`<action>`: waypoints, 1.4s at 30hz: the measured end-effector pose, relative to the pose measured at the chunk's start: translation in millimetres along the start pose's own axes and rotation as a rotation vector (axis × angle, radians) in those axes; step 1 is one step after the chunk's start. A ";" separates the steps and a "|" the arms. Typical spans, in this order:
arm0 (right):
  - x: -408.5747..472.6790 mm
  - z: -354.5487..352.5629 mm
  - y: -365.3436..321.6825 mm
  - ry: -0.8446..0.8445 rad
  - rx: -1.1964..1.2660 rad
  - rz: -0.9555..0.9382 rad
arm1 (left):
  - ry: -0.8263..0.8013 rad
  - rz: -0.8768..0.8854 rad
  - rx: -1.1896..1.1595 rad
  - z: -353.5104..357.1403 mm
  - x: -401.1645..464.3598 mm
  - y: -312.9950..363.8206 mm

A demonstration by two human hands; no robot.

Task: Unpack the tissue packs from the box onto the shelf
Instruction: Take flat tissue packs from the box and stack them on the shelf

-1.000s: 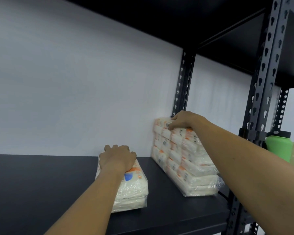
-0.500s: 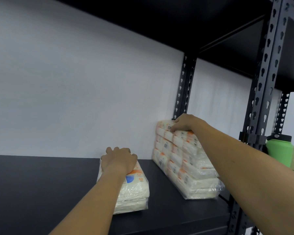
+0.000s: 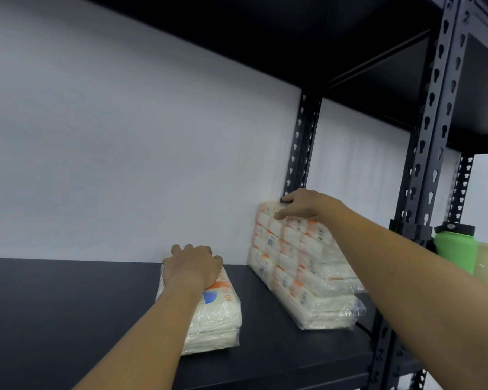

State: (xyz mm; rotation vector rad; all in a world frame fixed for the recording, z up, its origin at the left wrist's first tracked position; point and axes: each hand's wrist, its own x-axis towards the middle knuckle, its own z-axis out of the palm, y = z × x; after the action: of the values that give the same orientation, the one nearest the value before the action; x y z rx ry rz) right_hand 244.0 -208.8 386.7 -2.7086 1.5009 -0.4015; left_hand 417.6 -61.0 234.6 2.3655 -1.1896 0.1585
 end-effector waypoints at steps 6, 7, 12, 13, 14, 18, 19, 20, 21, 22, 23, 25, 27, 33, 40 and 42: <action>-15.1 -5.7 -2.2 -0.151 -0.109 -0.010 | -0.009 -0.001 0.001 -1.9 -1.5 0.6; -15.0 -2.8 -1.5 -0.147 -0.108 -0.017 | -0.009 -0.001 0.000 -1.6 -1.1 0.6; -12.4 5.1 -4.7 -0.118 -0.123 -0.023 | -0.012 0.002 0.013 0.7 1.9 0.0; -13.1 5.4 -4.5 -0.115 -0.126 -0.023 | -0.014 0.001 0.018 1.3 2.6 -0.2; -13.3 6.1 -3.6 -0.106 -0.113 -0.019 | -0.014 0.001 0.019 1.7 3.3 -0.4; -20.0 11.0 -3.3 0.136 -0.038 -0.077 | -0.028 -0.007 0.017 0.4 2.3 -0.2; -23.4 10.8 -5.3 0.229 -0.025 -0.112 | -0.036 -0.008 0.007 -0.7 1.7 -0.5; -27.4 9.9 -8.0 0.304 -0.024 -0.152 | -0.039 -0.015 -0.032 -2.2 2.8 -1.4; -32.5 8.7 -12.3 0.352 -0.032 -0.191 | -0.028 -0.036 -0.117 -5.4 4.2 -3.2; -38.4 7.9 -18.1 0.374 -0.039 -0.222 | -0.002 -0.065 -0.248 -10.2 6.2 -5.6; -45.9 7.4 -24.8 0.377 -0.039 -0.246 | 0.038 -0.096 -0.409 -16.8 7.7 -8.4; -61.1 9.8 -38.7 0.350 -0.008 -0.271 | 0.126 -0.127 -0.690 -33.6 6.1 -14.1; -74.7 17.7 -54.1 0.295 0.035 -0.272 | 0.197 -0.126 -0.786 -48.0 -3.8 -25.8; -107.7 68.7 -100.6 0.046 0.059 -0.208 | 0.167 -0.129 -0.511 -52.8 -49.6 -95.2; -141.1 113.1 -154.9 -0.136 0.141 -0.130 | 0.063 -0.121 -0.129 -36.3 -85.1 -142.9; -143.5 122.7 -165.6 -0.160 0.095 -0.094 | 0.044 -0.100 -0.029 -34.6 -86.4 -140.3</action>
State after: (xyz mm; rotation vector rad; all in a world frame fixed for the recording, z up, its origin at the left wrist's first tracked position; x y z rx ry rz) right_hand 337.7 -12.9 260.6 -2.6726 1.2860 -0.2443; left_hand 477.9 88.5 186.3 2.3778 -1.0437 0.1583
